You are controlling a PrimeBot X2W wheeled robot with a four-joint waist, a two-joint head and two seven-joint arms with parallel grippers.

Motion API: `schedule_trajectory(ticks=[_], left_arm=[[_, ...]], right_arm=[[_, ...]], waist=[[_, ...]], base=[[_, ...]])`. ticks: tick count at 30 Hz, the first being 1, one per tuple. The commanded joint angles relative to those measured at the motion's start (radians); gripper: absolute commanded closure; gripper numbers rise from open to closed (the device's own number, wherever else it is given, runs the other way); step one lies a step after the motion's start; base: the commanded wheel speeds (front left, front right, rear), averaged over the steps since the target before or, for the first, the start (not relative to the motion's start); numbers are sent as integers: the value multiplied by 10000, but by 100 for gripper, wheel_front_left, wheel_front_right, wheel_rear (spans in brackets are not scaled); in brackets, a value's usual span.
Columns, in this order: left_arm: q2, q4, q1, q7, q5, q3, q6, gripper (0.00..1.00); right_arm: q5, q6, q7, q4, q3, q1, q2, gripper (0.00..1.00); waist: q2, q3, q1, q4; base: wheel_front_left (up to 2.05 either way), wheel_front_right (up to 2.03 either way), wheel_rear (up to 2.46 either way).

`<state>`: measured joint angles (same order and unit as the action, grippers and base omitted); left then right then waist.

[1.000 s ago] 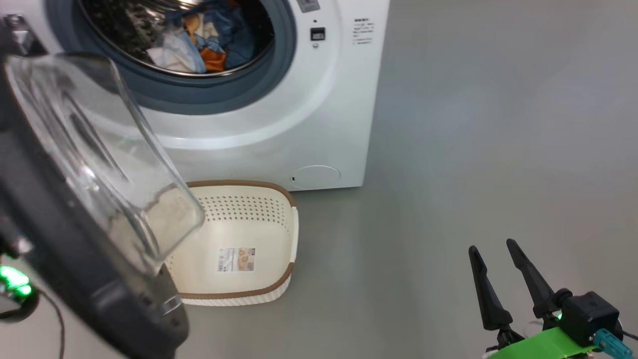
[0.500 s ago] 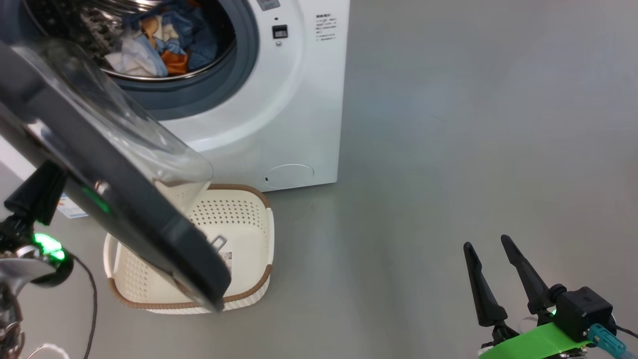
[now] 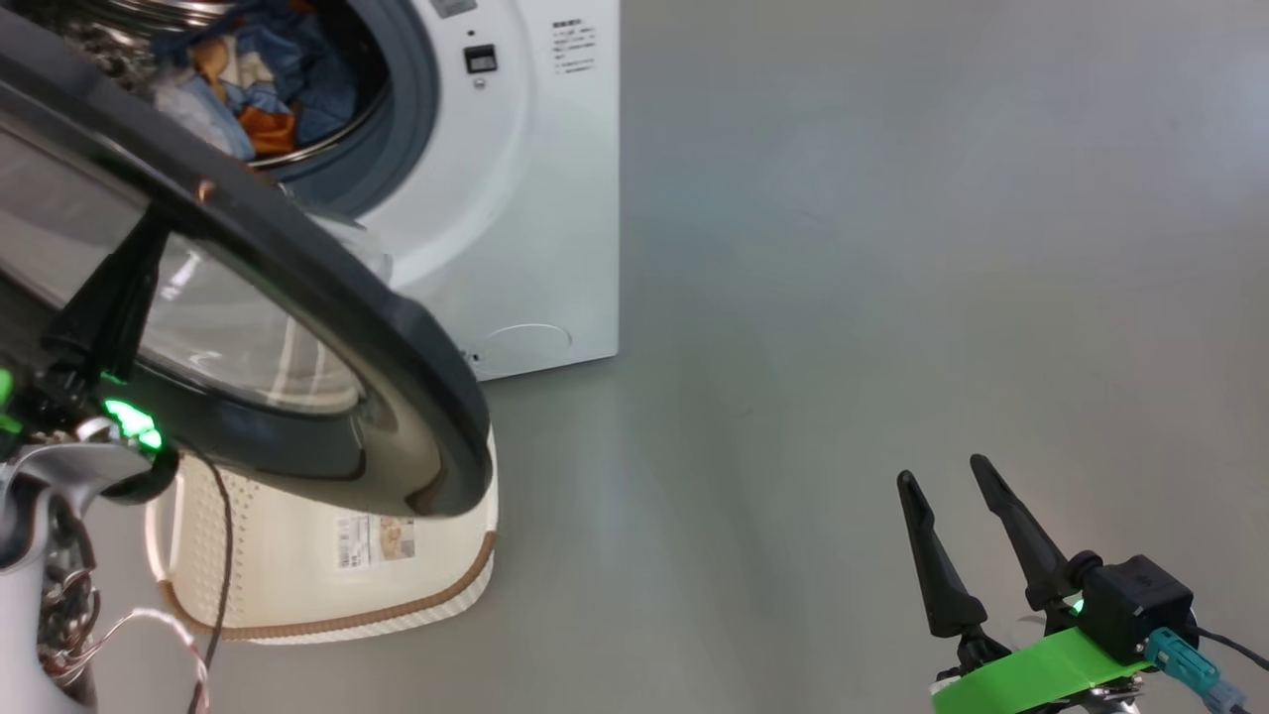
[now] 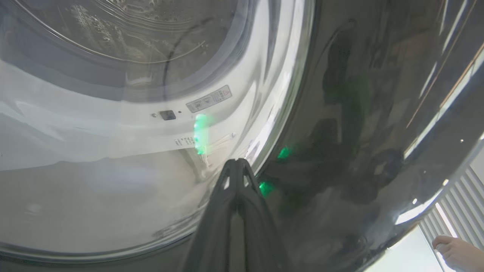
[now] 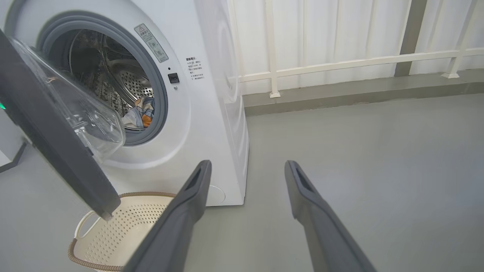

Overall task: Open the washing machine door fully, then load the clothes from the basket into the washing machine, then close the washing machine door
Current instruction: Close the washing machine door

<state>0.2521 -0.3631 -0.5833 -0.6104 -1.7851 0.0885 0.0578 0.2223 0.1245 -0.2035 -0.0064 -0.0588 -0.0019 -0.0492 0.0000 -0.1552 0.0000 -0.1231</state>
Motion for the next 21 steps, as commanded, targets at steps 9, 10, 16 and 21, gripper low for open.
schedule_trajectory(ticks=[9, 10, 16, 21], left_arm=[[211, -443, -732, 105, 177, 284, 406, 100], [209, -473, -719, 107, 150, 331, 435, 100], [182, -509, -423, 73, 32, 575, 572, 100], [87, -198, 80, 189, -154, 976, 654, 100]], right_arm=[[85, 62, -185, 24, -364, -341, -22, 0], [93, 62, -195, 42, -362, -346, -21, 0], [97, 62, -271, 99, -214, -252, -18, 0], [76, 62, -296, 116, -115, -234, -16, 0]], waist=[[0, 56, 0, -336], [0, 57, 0, -343], [0, 46, 0, -188], [0, 31, 0, -2]], base=[[0, 0, 0], [0, 0, 0], [0, 0, 0], [0, 0, 0]])
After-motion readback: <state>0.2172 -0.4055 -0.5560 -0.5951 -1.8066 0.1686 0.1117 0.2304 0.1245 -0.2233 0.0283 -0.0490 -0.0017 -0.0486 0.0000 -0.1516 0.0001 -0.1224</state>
